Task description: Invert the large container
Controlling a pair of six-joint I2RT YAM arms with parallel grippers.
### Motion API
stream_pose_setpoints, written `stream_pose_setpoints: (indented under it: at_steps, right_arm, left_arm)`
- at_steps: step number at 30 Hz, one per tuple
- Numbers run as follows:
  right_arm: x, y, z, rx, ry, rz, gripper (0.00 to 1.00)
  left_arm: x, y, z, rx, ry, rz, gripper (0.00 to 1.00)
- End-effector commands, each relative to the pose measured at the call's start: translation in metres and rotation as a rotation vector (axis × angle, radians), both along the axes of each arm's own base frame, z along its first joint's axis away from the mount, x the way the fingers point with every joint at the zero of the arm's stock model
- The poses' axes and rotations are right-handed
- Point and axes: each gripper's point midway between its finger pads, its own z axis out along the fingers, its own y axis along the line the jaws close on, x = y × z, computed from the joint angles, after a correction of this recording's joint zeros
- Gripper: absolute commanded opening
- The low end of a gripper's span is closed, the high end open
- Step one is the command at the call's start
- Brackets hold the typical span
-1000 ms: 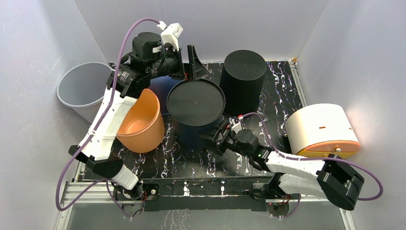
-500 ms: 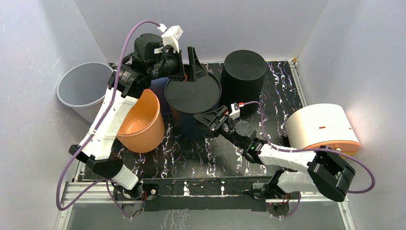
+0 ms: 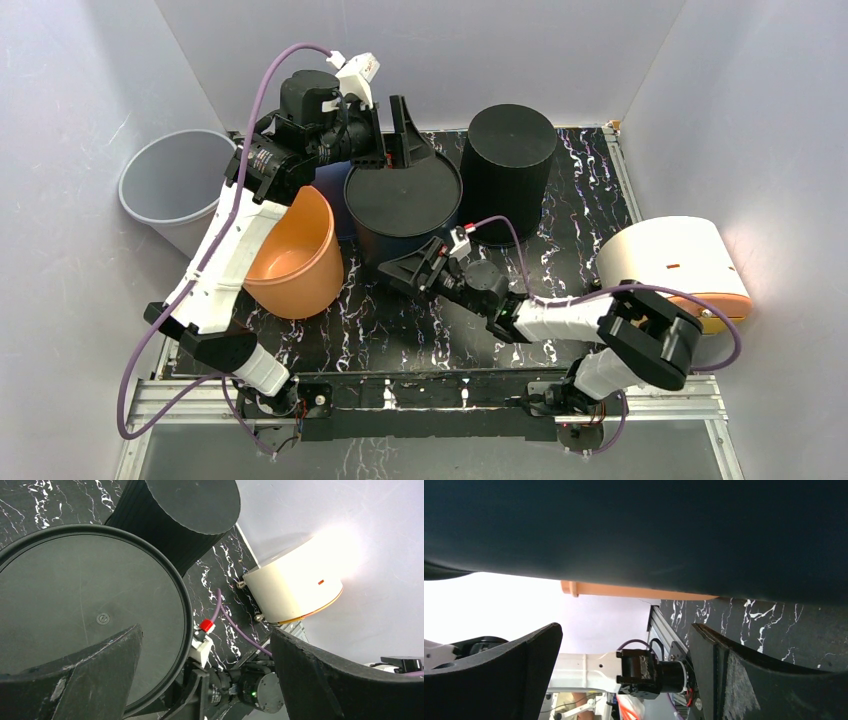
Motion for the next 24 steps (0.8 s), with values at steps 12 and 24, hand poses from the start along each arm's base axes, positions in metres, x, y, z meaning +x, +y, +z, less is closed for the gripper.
stream_pose_setpoints:
  at_steps: [12, 24]
  right_arm:
    - [0.076, 0.031, 0.012, 0.146, -0.065, -0.142, 0.98]
    - [0.196, 0.023, 0.005, 0.132, -0.095, -0.273, 0.98]
  left_arm:
    - [-0.027, 0.016, 0.011, -0.055, 0.023, 0.022, 0.98]
    - [-0.039, 0.031, -0.001, -0.027, 0.043, 0.065, 0.98]
